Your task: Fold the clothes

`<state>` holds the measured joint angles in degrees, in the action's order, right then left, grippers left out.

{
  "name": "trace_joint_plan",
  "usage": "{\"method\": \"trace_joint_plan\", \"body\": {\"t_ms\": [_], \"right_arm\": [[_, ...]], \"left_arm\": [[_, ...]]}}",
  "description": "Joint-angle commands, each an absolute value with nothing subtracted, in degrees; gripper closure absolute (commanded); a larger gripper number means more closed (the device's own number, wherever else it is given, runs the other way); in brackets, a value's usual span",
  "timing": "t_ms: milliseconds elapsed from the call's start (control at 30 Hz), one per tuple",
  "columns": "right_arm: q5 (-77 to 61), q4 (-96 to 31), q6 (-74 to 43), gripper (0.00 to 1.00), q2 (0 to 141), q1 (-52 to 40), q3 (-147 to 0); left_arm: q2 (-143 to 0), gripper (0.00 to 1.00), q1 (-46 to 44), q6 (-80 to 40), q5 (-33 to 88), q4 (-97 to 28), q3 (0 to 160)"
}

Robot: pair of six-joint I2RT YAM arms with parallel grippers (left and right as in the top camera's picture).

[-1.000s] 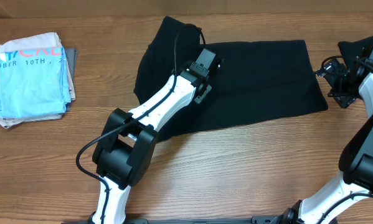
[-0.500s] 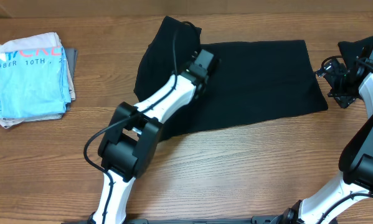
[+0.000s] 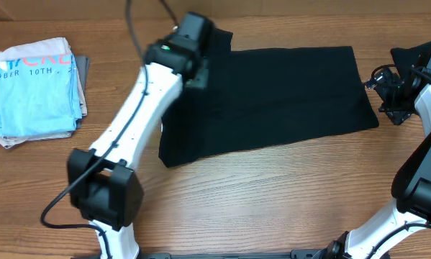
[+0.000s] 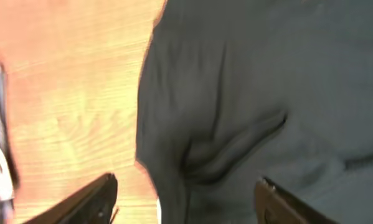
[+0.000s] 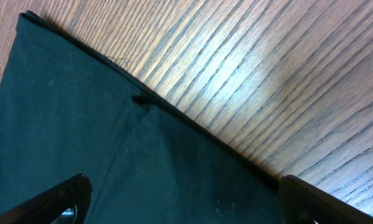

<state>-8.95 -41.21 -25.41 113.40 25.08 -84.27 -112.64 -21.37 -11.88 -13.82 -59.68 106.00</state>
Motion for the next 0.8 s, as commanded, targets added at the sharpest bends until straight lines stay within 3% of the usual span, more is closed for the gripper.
{"method": "trace_joint_plan", "body": {"t_ms": [0,133,333,467,767], "right_arm": [[-8.64,-41.06,-25.04,0.00,111.33,25.04,-85.58],[-8.64,-41.06,-25.04,0.00,111.33,25.06,-85.58],[-8.64,-41.04,-25.06,0.00,111.33,25.04,-85.58],[-8.64,-41.06,-25.04,0.00,111.33,25.04,-85.58],[-8.64,-41.06,-25.04,0.00,111.33,25.04,-85.58]], "left_arm": [[-115.20,0.30,-16.38,-10.92,0.32,-64.38,105.80],[-117.95,0.50,-10.66,-8.99,10.35,-68.84,105.80],[-122.41,0.45,-6.85,-11.11,26.89,-71.46,105.69],[-124.66,0.38,-6.76,-18.52,27.46,-69.41,104.92],[-127.70,0.43,-6.04,-33.21,28.21,-63.48,103.50]]}}
